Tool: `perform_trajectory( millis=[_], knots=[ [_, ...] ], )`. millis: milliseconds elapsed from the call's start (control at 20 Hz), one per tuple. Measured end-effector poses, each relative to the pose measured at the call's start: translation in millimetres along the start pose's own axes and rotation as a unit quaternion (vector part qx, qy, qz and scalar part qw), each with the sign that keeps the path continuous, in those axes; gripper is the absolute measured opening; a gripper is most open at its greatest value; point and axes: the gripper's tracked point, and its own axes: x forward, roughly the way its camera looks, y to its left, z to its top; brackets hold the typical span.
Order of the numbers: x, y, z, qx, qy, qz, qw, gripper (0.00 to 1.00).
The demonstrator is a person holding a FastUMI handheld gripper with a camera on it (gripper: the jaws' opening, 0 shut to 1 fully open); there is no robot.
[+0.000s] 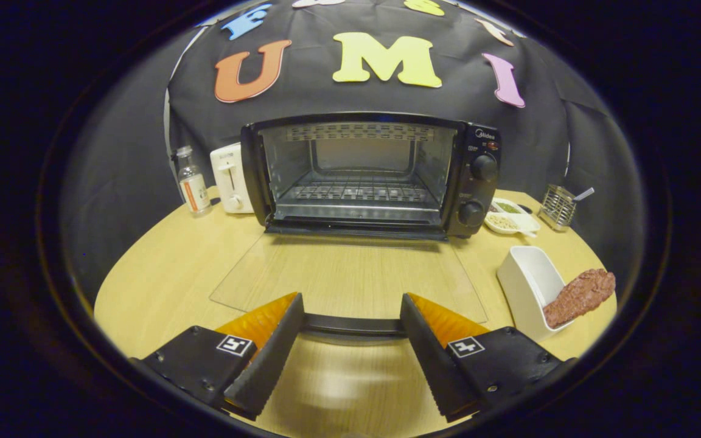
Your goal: Open the toaster oven, put the food inside, and close the toaster oven door.
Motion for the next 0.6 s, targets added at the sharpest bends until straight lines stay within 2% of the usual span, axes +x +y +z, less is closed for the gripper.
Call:
perform_trajectory(
  millis=[150,350,600],
  knots=[
    [-8.4,-9.4,14.0,-0.015,-0.008,0.009,1.000,1.00],
    [-28.8,-52.4,49.7,-0.039,-0.032,0.006,0.999,1.00],
    [-60.7,-163.6,102.6,-0.075,-0.061,-0.023,0.995,1.00]
  ],
)
